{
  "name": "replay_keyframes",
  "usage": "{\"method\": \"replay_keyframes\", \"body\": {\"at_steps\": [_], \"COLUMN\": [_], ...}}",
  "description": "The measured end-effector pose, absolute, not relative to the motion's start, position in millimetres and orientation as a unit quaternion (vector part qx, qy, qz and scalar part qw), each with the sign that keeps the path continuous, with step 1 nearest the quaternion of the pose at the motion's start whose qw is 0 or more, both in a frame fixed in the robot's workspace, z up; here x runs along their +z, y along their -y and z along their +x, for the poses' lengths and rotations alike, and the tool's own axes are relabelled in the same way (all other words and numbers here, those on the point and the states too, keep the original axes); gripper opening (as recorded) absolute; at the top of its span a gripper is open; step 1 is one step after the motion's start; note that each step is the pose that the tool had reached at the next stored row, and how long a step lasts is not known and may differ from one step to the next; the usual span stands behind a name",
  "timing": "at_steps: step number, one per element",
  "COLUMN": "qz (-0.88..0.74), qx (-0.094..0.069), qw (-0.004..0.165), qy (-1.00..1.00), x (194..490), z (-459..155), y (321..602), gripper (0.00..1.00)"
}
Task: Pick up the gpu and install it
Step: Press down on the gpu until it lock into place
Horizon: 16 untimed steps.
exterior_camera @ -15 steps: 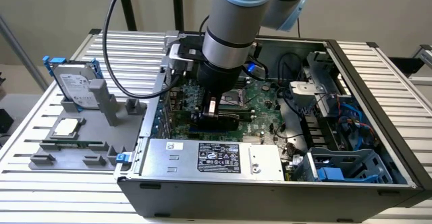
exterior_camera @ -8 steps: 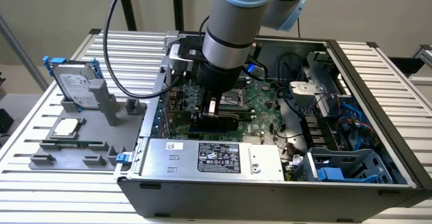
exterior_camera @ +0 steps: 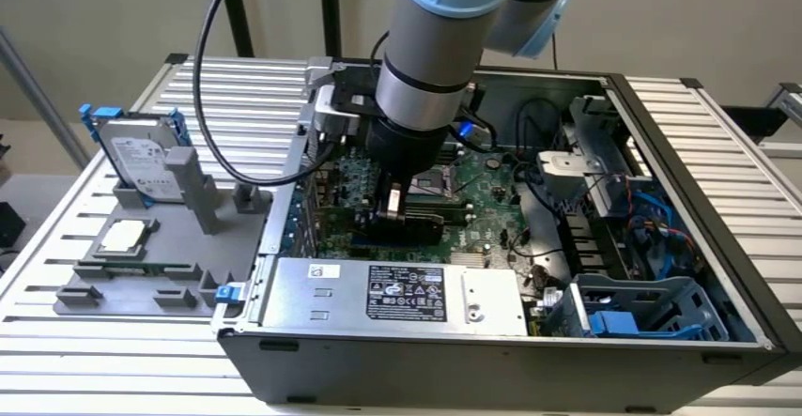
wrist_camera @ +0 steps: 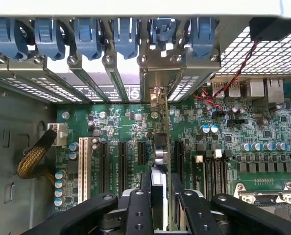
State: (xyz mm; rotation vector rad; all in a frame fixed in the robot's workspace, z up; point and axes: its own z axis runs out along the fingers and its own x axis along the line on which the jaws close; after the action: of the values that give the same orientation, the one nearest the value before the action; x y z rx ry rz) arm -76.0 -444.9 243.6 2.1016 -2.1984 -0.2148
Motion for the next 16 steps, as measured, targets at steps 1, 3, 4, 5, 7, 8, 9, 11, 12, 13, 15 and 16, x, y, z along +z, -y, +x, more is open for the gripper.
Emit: {"method": "replay_keyframes", "body": {"at_steps": [1, 3, 4, 5, 7, 8, 9, 11, 12, 13, 15, 16], "qz": [0.689, 0.689, 0.688, 0.688, 0.689, 0.689, 0.689, 0.689, 0.689, 0.689, 0.689, 0.689], "qx": [-0.070, -0.071, -0.072, -0.071, -0.071, -0.071, -0.071, -0.070, -0.070, -0.070, -0.070, -0.070], "qw": [0.046, 0.046, 0.045, 0.045, 0.046, 0.046, 0.046, 0.046, 0.046, 0.046, 0.046, 0.046], "qy": [0.720, 0.720, 0.720, 0.720, 0.720, 0.720, 0.720, 0.720, 0.720, 0.720, 0.720, 0.720], "x": [243, 243, 243, 245, 254, 259, 263, 273, 277, 282, 291, 295], "z": [-76, -76, -76, -76, -76, -76, -76, -76, -76, -76, -76, -76], "y": [445, 445, 444, 444, 445, 445, 445, 445, 445, 445, 445, 445], "gripper": [0.00, 0.00, 1.00, 1.00, 1.00, 1.00, 1.00, 1.00, 1.00, 0.00, 0.00, 0.00]}}
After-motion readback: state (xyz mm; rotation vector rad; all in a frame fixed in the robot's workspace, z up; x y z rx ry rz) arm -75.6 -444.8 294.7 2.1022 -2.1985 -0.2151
